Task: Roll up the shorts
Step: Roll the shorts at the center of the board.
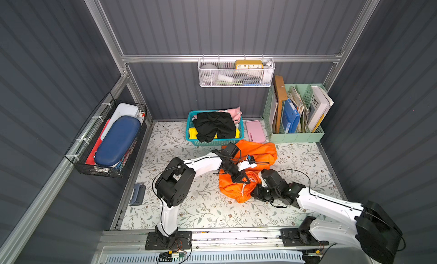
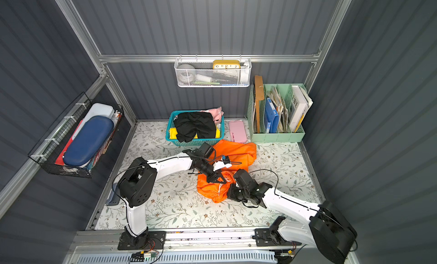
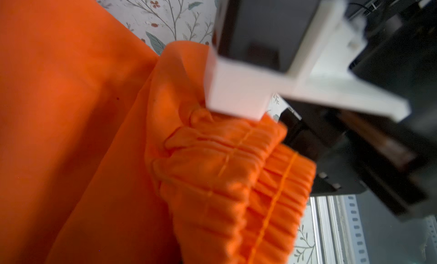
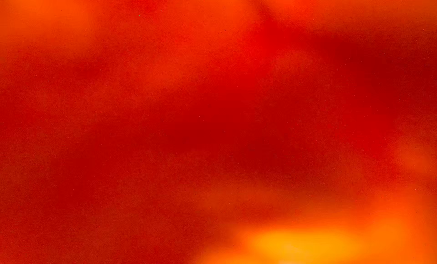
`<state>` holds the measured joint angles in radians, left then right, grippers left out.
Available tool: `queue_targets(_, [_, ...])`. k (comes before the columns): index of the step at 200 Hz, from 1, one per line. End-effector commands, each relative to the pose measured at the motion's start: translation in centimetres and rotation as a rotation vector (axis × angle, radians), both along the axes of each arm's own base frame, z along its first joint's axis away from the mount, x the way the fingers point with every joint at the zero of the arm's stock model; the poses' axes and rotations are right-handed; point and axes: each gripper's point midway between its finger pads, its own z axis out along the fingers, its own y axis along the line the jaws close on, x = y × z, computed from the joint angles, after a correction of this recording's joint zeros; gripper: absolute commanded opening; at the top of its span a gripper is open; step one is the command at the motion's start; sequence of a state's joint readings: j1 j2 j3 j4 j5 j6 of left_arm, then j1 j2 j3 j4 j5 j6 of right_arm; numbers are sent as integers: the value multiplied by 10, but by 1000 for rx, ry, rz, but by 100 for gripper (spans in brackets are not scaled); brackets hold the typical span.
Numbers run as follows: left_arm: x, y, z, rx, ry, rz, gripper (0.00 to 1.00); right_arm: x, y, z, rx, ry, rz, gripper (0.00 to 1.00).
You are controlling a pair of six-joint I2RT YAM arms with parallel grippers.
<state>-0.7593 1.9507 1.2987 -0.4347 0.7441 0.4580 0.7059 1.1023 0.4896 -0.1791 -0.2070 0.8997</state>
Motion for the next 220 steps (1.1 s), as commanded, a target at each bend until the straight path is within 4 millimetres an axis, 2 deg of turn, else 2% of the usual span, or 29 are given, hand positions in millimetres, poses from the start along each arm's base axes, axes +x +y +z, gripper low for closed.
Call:
queue_targets(1, [-12, 5, 15, -37, 22, -19, 30, 17, -7, 23, 93, -71, -131, 0])
queue_targets(26, [-17, 6, 26, -62, 24, -34, 39, 23, -13, 33, 128, -109, -195, 0])
queue_targets(77, [-28, 2, 55, -158, 55, -77, 51, 20, -7, 15, 101, 1, -194, 0])
queue_targets(109, [-31, 5, 48, -143, 67, -71, 53, 33, -3, 29, 170, -39, -252, 0])
queue_targets(148, [-32, 9, 42, -134, 24, -31, 55, 44, -10, 42, 261, -84, -367, 0])
queue_targets(185, [-34, 0, 45, -151, -39, -4, 59, 47, -12, 43, 323, -76, -424, 0])
queue_targets(220, [-41, -14, 36, -139, -69, -4, 60, 50, 0, 51, 392, -75, -401, 0])
